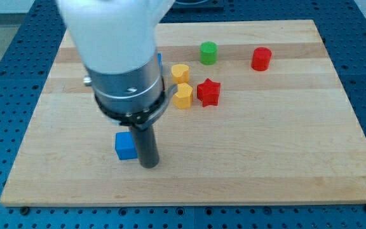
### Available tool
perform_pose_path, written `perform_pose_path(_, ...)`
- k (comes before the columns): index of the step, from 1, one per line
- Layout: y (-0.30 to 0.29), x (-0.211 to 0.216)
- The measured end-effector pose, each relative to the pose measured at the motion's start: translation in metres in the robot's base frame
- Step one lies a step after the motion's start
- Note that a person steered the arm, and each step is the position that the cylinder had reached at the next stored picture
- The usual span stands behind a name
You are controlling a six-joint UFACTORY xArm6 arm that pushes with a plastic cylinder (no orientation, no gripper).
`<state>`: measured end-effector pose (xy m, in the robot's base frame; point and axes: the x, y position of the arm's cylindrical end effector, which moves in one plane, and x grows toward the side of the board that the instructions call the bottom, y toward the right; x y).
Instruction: Slide the blue cube towards the red circle
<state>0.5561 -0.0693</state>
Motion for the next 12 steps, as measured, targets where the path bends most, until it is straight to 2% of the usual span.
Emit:
perform_pose_path(1, -0.05, 0.022)
perform_pose_path(2, -0.1, 0.01)
perform_pose_path(3, -0.083, -0.036)
perform_pose_path(4, -0.014, -0.037)
perform_pose_path(5, -0.056, -0.011)
perform_pose_path(6, -0.019, 0.002)
perform_pose_path(8, 0.059, -0.034)
perform_pose_path(9, 0.069, -0.029)
perform_pose_path(10, 0.044, 0.002)
perform_pose_path(11, 0.065, 0.005)
perform_pose_path(12, 0.08, -0.027)
